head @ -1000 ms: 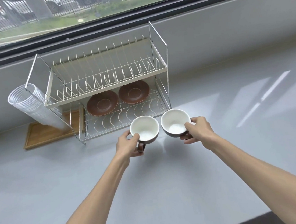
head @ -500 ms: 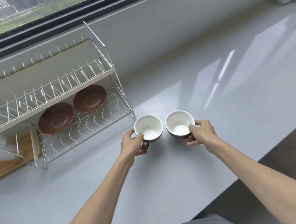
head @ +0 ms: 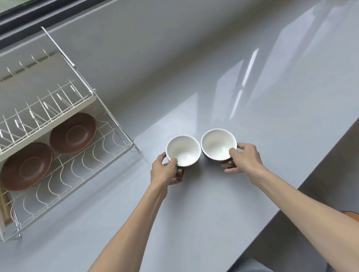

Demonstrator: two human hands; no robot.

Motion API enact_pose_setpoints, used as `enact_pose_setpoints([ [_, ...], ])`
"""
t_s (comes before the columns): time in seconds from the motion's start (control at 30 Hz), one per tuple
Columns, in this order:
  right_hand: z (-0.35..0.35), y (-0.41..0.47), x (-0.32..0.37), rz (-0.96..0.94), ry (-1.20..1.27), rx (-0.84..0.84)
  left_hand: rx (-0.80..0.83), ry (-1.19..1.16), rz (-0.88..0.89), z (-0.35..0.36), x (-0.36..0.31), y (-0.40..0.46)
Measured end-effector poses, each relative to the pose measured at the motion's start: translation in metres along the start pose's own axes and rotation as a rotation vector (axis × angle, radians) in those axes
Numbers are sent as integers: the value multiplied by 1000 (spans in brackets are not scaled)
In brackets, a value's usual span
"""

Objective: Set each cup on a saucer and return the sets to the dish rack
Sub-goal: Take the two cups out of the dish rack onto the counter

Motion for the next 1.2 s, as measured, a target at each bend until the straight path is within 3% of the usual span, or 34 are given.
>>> enact_pose_setpoints([
  [1.2,5,56,51,-2,48,-11,0,-127,-32,31,-38,61],
])
Point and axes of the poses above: each hand's wrist, its own y-axis towards the middle knuckle, its own z-axis out of the palm, x = y × z, the point moved 8 cm from there along y, towards the middle knuckle, and after that the axes turned 6 degrees about z, right-handed, at the moved point
